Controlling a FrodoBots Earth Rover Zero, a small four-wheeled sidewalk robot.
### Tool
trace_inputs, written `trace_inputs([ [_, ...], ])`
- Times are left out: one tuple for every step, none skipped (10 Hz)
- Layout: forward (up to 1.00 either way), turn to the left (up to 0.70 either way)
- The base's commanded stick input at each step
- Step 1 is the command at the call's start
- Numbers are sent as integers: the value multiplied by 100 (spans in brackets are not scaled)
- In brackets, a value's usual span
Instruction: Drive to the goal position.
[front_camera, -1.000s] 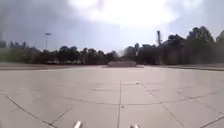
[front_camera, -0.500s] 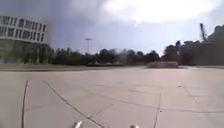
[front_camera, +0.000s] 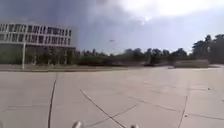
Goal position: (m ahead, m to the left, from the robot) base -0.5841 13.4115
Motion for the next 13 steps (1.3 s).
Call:
trace_inputs([
  [0, 70],
  [0, 70],
  [0, 70],
  [0, 70],
  [0, 70],
  [0, 70],
  [0, 70],
  [0, 70],
  [0, 70],
  [0, 70],
  [0, 70],
  [0, 70],
  [0, 70],
])
